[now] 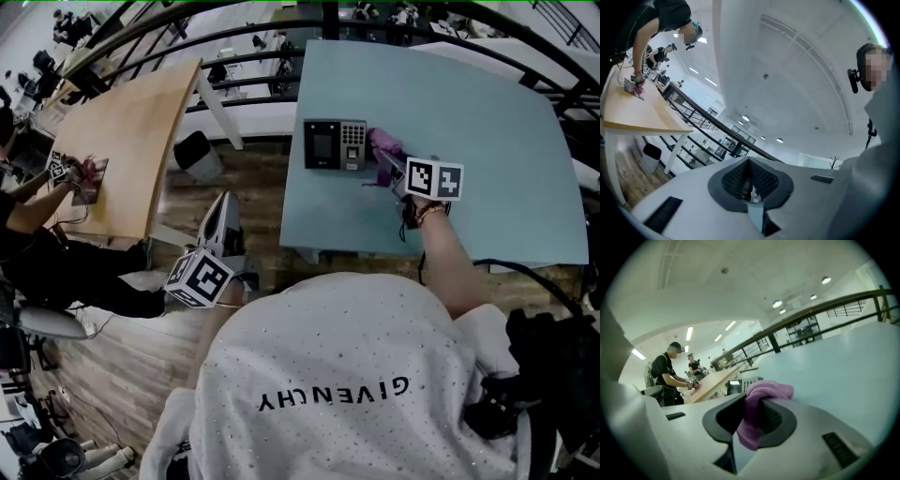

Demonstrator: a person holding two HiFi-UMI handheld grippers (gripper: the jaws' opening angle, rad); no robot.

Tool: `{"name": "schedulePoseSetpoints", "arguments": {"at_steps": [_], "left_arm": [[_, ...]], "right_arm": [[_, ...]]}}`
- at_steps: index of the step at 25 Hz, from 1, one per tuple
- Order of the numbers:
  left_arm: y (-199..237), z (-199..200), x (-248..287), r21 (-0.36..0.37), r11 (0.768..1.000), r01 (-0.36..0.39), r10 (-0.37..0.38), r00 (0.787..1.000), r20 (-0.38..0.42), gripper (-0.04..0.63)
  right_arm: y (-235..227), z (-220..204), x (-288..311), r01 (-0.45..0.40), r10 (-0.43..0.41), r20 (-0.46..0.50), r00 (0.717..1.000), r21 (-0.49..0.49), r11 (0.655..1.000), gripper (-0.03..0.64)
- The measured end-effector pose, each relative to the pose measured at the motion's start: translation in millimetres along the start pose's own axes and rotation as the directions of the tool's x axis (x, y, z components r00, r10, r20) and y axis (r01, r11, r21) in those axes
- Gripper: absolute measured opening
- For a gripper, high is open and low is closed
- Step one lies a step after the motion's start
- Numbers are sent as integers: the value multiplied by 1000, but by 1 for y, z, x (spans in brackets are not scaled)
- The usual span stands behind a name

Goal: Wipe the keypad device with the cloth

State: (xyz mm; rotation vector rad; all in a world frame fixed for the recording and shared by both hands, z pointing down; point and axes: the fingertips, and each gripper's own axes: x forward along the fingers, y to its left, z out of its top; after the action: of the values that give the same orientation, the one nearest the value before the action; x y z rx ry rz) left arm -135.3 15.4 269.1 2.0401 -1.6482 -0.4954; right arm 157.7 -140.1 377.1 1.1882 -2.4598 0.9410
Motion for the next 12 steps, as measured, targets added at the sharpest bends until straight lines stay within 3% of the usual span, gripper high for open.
{"name": "schedulePoseSetpoints", "arguments": {"at_steps": [2, 4, 6, 8, 10, 12], "left_arm": [[-12, 6, 14, -20, 998, 56, -56, 998, 4, 0], [-27, 18, 23, -37, 993, 111, -111, 994, 16, 0], [-43, 31, 25, -30, 986, 167, -166, 986, 19, 0], [-61, 41, 22, 3, 972, 237, -237, 972, 1, 0], [-72, 46, 14, 36, 954, 297, -296, 955, -25, 0], [-78, 48, 4, 43, 942, 334, -332, 942, -46, 0]], "right_arm": [[9, 40, -39, -26, 35, 130, 991, -72, 997, 67], [30, 71, -80, -49, 96, 219, 971, -209, 977, 67], [62, 87, -115, -46, 158, 260, 953, -392, 919, 67], [88, 91, -140, 30, 142, 297, 944, -508, 861, 67], [104, 89, -154, 126, 80, 355, 932, -522, 844, 67], [117, 81, -160, 183, 32, 400, 916, -488, 854, 67]]}}
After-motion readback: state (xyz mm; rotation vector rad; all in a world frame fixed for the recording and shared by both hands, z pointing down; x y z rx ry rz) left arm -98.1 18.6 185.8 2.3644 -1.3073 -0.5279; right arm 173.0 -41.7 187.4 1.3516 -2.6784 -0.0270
